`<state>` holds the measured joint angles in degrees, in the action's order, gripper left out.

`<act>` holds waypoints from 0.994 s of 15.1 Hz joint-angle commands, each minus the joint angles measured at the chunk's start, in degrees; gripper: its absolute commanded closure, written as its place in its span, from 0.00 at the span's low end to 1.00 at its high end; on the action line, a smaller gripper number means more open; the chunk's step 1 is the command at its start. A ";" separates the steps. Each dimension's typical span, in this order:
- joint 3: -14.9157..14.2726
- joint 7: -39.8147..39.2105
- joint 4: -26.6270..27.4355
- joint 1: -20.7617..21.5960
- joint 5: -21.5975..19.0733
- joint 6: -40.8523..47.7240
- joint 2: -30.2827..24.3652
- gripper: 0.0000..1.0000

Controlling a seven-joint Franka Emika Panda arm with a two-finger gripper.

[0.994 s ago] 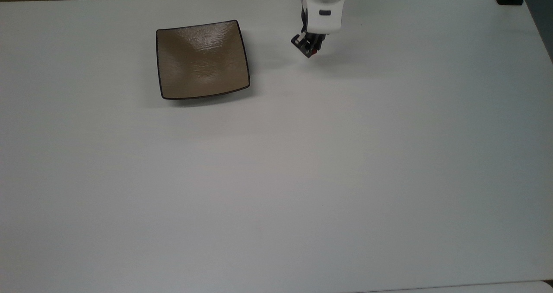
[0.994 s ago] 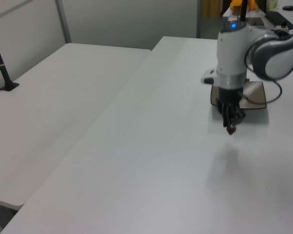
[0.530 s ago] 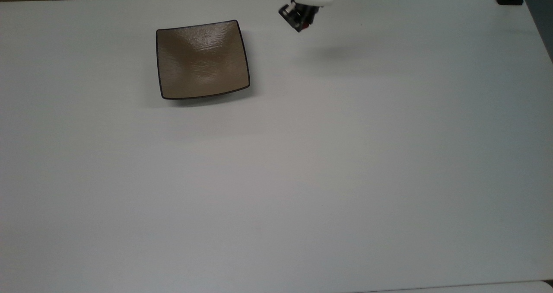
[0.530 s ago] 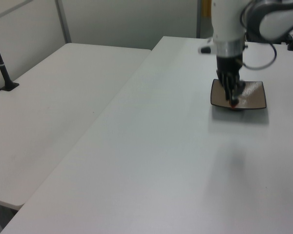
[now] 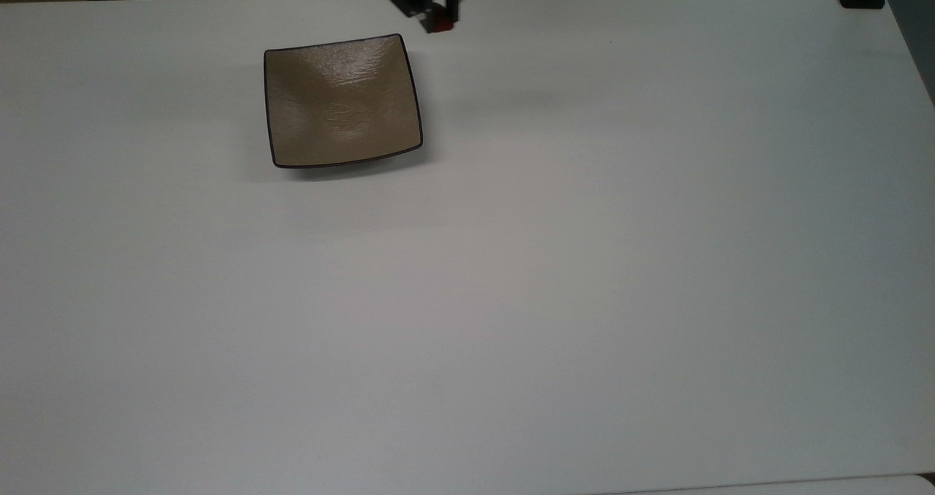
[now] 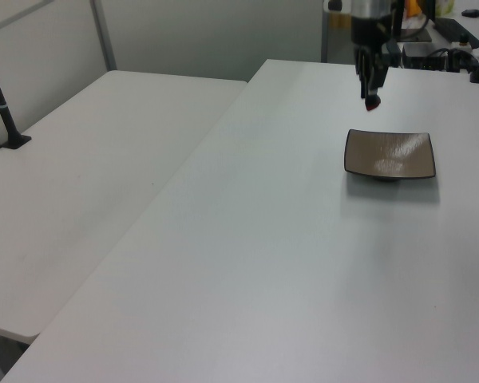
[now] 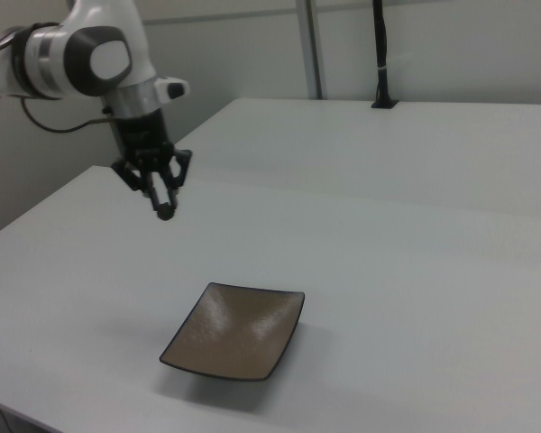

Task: Strawberries on a ceramic plate
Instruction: 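Lower the strawberry onto the plate center and open the gripper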

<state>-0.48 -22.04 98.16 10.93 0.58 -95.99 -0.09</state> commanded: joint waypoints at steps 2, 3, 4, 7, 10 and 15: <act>-5.75 -0.45 -0.69 -0.21 -0.23 1.77 0.00 0.96; -6.71 -0.46 0.01 -0.39 -0.23 1.69 0.09 0.96; -8.03 -0.72 1.14 -0.56 -0.23 1.16 0.44 0.96; -9.27 -0.98 4.74 -1.44 0.03 -0.24 0.79 0.96; -9.45 -0.98 9.40 -1.62 0.04 -4.98 2.11 0.96; -9.53 -3.89 17.14 -2.15 -0.05 -13.41 2.64 0.96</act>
<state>-9.62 -23.60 109.98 8.81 0.58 -103.54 3.83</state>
